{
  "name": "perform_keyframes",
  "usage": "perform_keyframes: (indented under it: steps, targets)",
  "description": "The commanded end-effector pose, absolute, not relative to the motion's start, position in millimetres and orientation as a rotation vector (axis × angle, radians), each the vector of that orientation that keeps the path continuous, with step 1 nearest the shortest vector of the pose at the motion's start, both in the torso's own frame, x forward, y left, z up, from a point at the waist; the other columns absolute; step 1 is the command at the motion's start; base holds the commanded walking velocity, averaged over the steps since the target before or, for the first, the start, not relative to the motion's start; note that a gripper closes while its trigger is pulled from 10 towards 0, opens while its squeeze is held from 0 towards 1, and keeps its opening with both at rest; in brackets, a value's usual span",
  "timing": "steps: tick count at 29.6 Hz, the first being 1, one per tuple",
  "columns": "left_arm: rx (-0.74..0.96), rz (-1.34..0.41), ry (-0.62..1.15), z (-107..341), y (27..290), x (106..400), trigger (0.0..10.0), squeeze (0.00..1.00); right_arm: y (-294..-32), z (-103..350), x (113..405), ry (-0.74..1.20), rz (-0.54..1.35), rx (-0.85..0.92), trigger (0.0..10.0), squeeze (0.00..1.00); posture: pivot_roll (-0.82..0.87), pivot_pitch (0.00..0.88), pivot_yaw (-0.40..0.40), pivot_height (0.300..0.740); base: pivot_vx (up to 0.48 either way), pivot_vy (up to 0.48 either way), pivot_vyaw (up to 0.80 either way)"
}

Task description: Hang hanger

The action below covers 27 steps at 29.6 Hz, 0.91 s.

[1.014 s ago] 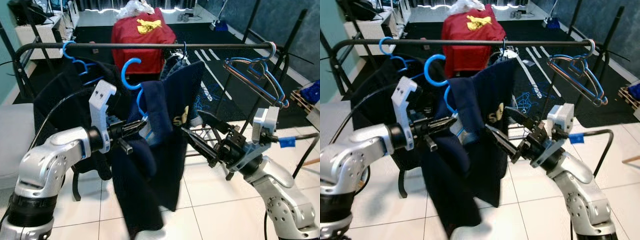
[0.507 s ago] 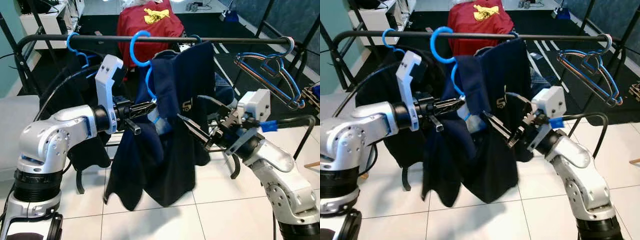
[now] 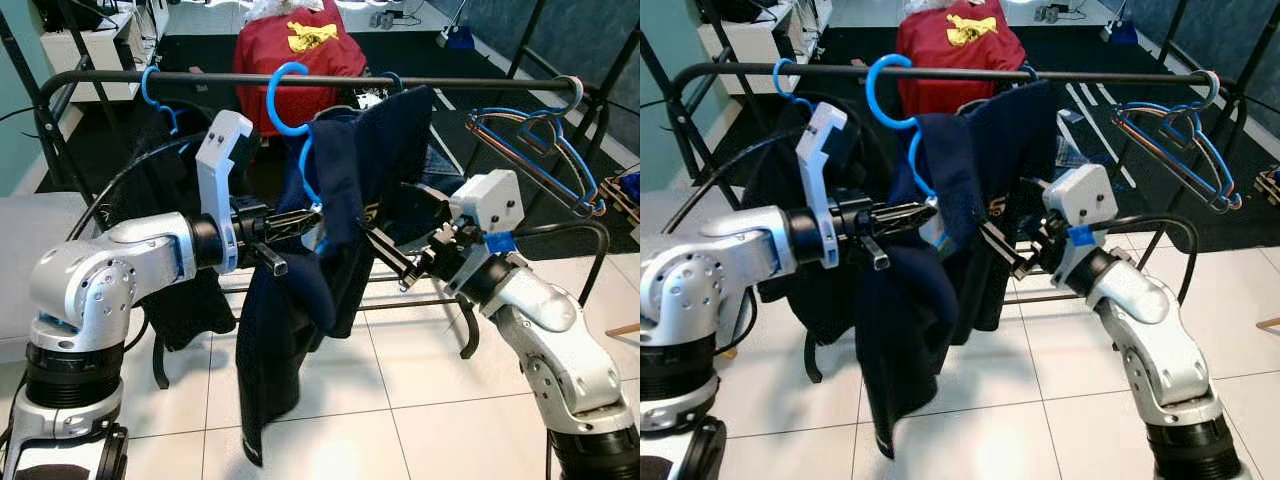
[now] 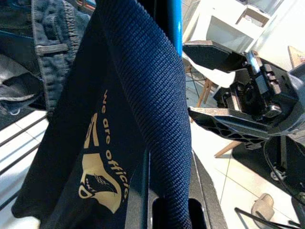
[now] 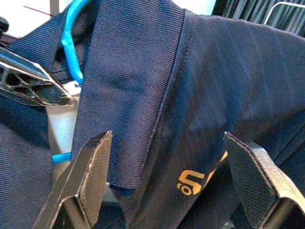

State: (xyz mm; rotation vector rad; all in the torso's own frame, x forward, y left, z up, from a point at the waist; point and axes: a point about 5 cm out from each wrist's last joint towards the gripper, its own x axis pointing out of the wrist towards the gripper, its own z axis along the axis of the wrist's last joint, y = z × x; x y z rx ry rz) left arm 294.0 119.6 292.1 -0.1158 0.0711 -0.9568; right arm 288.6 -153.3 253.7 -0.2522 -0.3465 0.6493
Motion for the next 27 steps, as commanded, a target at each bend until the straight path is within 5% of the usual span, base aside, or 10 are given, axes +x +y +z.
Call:
perform_keyframes:
  steps: [1,9,10,11,27]
  targets:
    - [-0.123,-1.012,0.021,302.4,114.6,285.8,10.0,0.0,-153.7,252.5,290.3,-0.353,0.633,-0.247,10.0,0.0,-0.03,0.099,-0.005,0.74,0.0,0.0,0.0]
    - [-0.103,-1.071,0.028,299.4,109.2,278.3,10.0,0.0,-148.3,251.0,291.5,-0.351,0.672,-0.185,10.0,0.0,-0.02,0.096,-0.007,0.74,0.0,0.0,0.0]
    - [-0.105,-1.074,0.03,299.1,108.5,277.9,10.0,0.0,-146.5,250.4,291.8,-0.349,0.683,-0.18,8.5,0.0,-0.02,0.094,-0.007,0.74,0.0,0.0,0.0]
    - [-0.109,-1.078,0.032,299.3,108.1,277.1,10.0,0.0,-144.4,249.9,292.0,-0.349,0.691,-0.178,0.0,0.0,-0.02,0.094,-0.01,0.74,0.0,0.0,0.0]
    - [-0.025,-1.029,0.048,293.7,115.7,279.3,10.0,0.0,-141.3,255.8,292.0,-0.376,0.701,-0.154,0.0,0.0,-0.03,0.097,-0.008,0.74,0.0,0.0,0.0]
